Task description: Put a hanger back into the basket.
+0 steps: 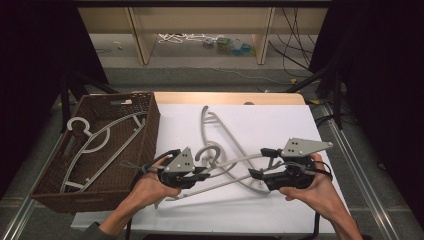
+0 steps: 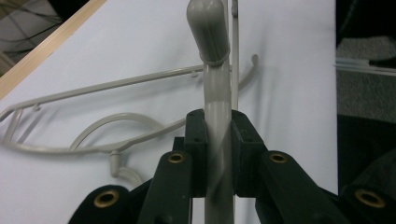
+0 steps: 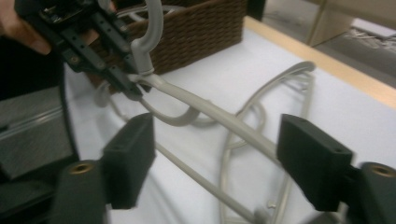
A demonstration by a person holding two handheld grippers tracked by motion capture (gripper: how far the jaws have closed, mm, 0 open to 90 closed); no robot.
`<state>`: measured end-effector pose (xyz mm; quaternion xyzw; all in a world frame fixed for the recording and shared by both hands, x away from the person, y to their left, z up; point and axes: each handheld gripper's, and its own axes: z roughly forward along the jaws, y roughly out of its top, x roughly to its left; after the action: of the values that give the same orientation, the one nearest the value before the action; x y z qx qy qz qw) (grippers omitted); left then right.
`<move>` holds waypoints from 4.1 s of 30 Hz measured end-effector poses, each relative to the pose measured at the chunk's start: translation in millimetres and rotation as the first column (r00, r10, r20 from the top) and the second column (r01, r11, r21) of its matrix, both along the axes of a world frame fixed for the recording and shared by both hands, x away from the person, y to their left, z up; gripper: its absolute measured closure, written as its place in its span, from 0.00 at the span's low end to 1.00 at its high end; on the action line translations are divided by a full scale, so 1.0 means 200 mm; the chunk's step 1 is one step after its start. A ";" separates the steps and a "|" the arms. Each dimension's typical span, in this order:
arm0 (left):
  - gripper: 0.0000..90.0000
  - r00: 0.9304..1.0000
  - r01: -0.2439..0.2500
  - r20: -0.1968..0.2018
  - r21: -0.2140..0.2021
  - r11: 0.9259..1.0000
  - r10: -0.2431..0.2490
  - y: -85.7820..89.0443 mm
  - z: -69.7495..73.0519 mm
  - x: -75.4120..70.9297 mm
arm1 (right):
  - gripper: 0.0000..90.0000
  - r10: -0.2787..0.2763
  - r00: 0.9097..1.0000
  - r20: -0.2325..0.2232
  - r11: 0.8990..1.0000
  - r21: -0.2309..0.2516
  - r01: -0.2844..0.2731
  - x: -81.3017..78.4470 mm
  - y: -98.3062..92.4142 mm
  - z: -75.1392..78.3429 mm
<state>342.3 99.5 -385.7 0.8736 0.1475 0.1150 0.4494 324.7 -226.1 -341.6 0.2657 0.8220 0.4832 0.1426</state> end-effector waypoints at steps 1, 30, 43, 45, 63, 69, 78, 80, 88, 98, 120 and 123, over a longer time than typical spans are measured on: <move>0.88 1.000 -0.027 -0.015 -0.015 1.000 0.027 0.02 0.00 0.01 | 0.25 -0.013 1.000 0.003 1.000 0.005 0.013 0.00 0.00 0.00; 0.88 0.940 -0.296 -0.265 -0.312 0.903 0.217 0.39 0.31 0.08 | 0.18 -0.189 0.977 0.103 0.977 0.123 0.176 -0.04 -0.01 -0.14; 0.88 0.928 -0.350 -0.241 -0.312 0.883 0.283 0.61 0.51 0.08 | 0.18 -0.212 0.964 0.159 0.973 0.132 0.192 -0.09 0.00 -0.21; 0.88 0.922 -0.371 -0.231 -0.305 0.877 0.310 0.66 0.54 0.09 | 0.18 -0.217 0.966 0.142 0.971 0.138 0.197 -0.10 0.00 -0.21; 0.88 0.848 -0.528 -0.198 -0.244 0.814 0.491 1.07 0.51 0.24 | 0.18 -0.207 0.968 0.143 0.974 0.125 0.189 -0.09 0.00 -0.25; 0.88 0.832 -0.554 -0.179 -0.218 0.804 0.525 1.20 0.46 0.29 | 0.18 -0.204 0.970 0.135 0.974 0.123 0.188 -0.09 0.00 -0.26; 0.88 0.833 -0.553 -0.121 -0.151 0.819 0.540 1.33 0.37 0.33 | 0.18 -0.204 0.970 0.133 0.975 0.122 0.188 -0.08 0.00 -0.27; 0.88 0.831 -0.556 -0.107 -0.122 0.822 0.546 1.35 0.36 0.33 | 0.18 -0.202 0.970 0.132 0.975 0.119 0.187 -0.09 0.00 -0.27; 0.88 0.817 -0.577 -0.087 -0.085 0.812 0.571 1.43 0.31 0.34 | 0.18 -0.194 0.973 0.124 0.977 0.118 0.180 -0.08 0.00 -0.27; 0.88 0.801 -0.596 -0.075 -0.005 0.803 0.594 1.51 0.23 0.35 | 0.18 -0.198 0.975 0.098 0.976 0.116 0.187 -0.08 0.00 -0.27; 0.88 0.763 -0.601 -0.150 0.193 0.776 0.628 1.44 0.03 0.42 | 0.18 -0.197 0.974 0.115 0.976 0.117 0.183 -0.08 -0.01 -0.28; 0.88 0.742 -0.614 -0.181 0.205 0.762 0.646 1.42 -0.01 0.44 | 0.18 -0.197 0.974 0.116 0.976 0.119 0.183 -0.08 -0.01 -0.28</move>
<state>429.5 383.8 -388.4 0.8070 0.4796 0.1629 0.3038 309.4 -227.1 -397.2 0.3192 0.7547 0.5269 0.2257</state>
